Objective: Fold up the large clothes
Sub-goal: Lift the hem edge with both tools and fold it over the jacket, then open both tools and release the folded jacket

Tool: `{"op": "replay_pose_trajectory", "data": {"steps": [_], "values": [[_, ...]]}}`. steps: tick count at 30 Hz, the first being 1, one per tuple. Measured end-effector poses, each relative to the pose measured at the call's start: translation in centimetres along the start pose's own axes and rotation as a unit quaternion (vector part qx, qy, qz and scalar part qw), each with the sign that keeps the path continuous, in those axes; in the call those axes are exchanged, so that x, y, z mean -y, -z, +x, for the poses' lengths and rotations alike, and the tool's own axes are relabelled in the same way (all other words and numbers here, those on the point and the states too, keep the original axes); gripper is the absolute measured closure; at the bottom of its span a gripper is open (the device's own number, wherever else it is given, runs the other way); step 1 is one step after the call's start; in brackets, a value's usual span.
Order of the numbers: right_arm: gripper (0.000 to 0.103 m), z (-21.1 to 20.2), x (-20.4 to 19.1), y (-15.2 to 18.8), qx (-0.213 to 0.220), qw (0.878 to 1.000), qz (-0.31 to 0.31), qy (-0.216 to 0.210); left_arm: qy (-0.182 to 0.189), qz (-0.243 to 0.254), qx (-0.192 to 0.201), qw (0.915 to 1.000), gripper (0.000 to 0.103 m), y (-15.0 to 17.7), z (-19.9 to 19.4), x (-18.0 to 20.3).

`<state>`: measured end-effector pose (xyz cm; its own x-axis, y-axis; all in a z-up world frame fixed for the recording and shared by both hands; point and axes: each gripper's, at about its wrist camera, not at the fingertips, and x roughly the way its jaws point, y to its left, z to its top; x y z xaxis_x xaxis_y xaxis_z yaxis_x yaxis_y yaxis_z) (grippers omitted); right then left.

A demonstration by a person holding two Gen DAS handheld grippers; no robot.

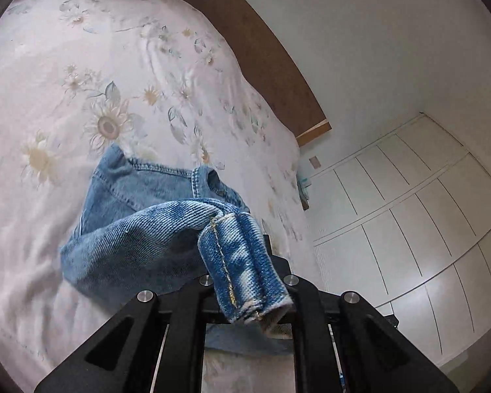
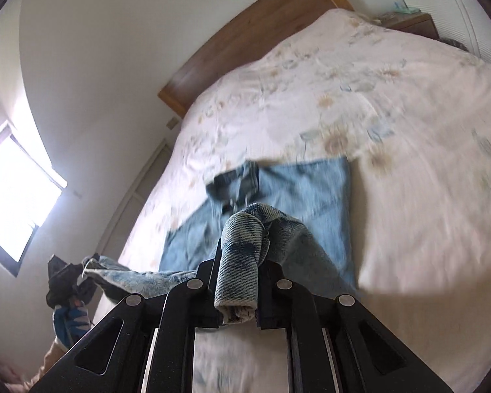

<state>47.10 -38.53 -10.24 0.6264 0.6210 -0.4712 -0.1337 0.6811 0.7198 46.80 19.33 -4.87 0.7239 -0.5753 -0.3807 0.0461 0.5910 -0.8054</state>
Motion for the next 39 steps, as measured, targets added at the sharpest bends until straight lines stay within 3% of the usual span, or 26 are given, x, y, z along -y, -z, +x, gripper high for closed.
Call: {"op": "replay_pose_trajectory", "data": {"steps": [5, 11, 12, 15, 19, 22, 23, 27, 31, 36, 39], "values": [[0.091, 5.9, 2.6, -5.0, 0.012, 0.999, 0.031, 0.006, -0.021, 0.001, -0.014, 0.9997, 0.095, -3.9, 5.9, -3.2], [0.089, 14.4, 7.6, -8.0, -0.016, 0.996, 0.075, 0.047, -0.084, -0.036, -0.054, 0.9944, 0.094, -5.8, 13.0, -9.1], [0.088, 15.4, 8.1, -8.1, -0.002, 0.997, 0.046, 0.057, -0.097, -0.046, -0.061, 0.9923, 0.091, -6.0, 14.0, -10.1], [0.081, 17.9, 9.7, -8.6, -0.017, 0.995, 0.068, 0.071, -0.121, -0.081, -0.070, 0.9868, 0.078, -6.5, 15.3, -12.3], [0.061, 19.7, 11.0, -8.8, -0.042, 0.992, 0.086, 0.076, -0.126, -0.123, -0.068, 0.9820, 0.062, -7.3, 15.0, -13.6], [0.045, 19.7, 10.8, -9.4, -0.042, 0.991, 0.088, 0.088, -0.140, -0.118, -0.062, 0.9812, 0.050, -8.4, 13.9, -13.1], [0.038, 19.5, 10.6, -9.7, -0.037, 0.991, 0.087, 0.098, -0.141, -0.114, -0.063, 0.9814, 0.049, -8.9, 13.5, -12.8], [0.037, 18.4, 8.8, -11.0, -0.028, 0.990, 0.057, 0.124, -0.181, -0.050, -0.074, 0.9795, 0.048, -9.8, 12.3, -10.0], [0.037, 17.3, 5.1, -10.1, -0.040, 0.987, -0.024, 0.153, -0.228, 0.048, -0.112, 0.9660, 0.048, -6.7, 12.5, -6.8], [0.037, 17.0, 1.4, -4.2, -0.089, 0.973, -0.115, 0.181, -0.250, 0.112, -0.148, 0.9504, 0.048, -0.7, 14.4, -5.4], [0.037, 17.9, 0.3, -0.4, -0.130, 0.960, -0.156, 0.195, -0.280, 0.134, -0.161, 0.9370, 0.048, 2.1, 14.6, -5.9]]}}
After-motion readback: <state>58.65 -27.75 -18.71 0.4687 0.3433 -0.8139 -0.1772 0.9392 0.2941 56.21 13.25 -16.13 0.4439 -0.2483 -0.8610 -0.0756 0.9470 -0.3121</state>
